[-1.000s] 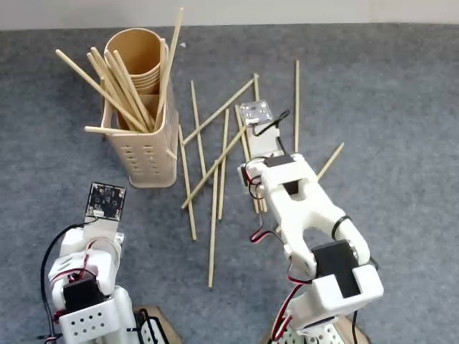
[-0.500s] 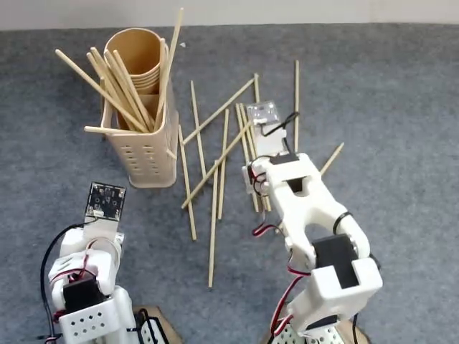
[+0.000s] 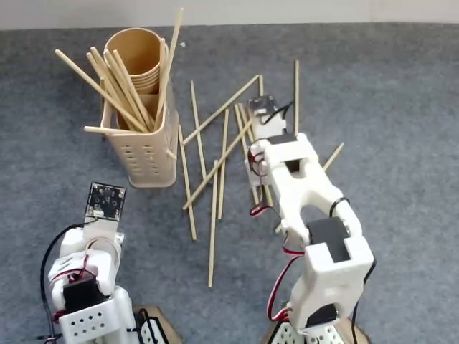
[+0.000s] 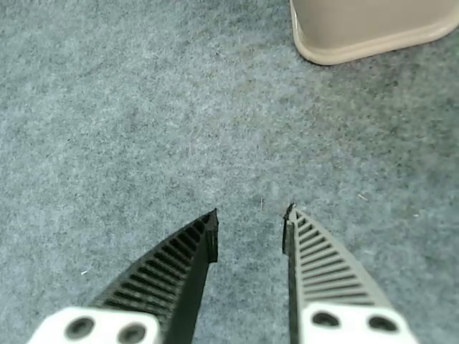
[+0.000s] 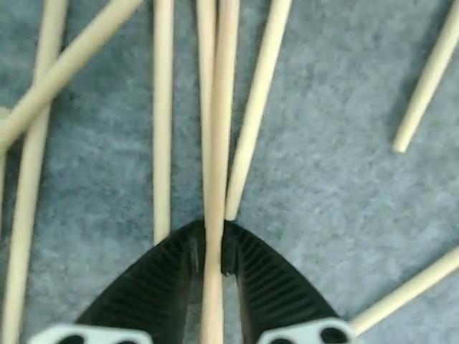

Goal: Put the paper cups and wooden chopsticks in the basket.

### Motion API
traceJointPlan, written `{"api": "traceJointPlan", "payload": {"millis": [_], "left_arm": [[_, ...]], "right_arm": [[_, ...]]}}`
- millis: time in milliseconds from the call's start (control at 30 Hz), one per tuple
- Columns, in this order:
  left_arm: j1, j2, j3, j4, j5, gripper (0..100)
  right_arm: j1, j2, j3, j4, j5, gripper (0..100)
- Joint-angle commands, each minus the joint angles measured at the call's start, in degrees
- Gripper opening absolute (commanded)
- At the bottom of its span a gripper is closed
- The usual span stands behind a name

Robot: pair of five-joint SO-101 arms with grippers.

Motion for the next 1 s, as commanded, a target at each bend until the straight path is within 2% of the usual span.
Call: {"api": "traceJointPlan", "payload": {"millis": [0, 267, 367, 467, 600, 700, 967], "left_arm": [[0.66, -0.04, 0.92, 0.26, -0.26, 17], [0.66, -0.04, 0.92, 0.26, -0.26, 17], [0.66, -0.04, 0.92, 0.26, -0.26, 17], [0.66, -0.04, 0.92, 0.26, -0.26, 17], [0.66, -0.04, 0.92, 0.26, -0.26, 17], [0.66, -0.04, 0.92, 0.26, -0.26, 17], [0.66, -0.04, 0.92, 0.26, -0.26, 17]], "right_arm": [[1.01, -7.69, -3.21, 0.48, -4.66, 0.5], [-3.30, -37.67, -3.21, -2.77, -8.26, 0.5], [-6.81, -45.67, -1.63, -13.58, -8.53, 0.5], [-11.82, -49.45, 2.86, -29.41, -8.35, 0.5], [-19.21, -49.63, 8.57, -47.96, -8.26, 0.5], [-22.73, -46.64, 10.59, -57.10, -8.26, 0.5], [-23.52, -29.76, 6.11, -63.96, -8.44, 0.5]]}}
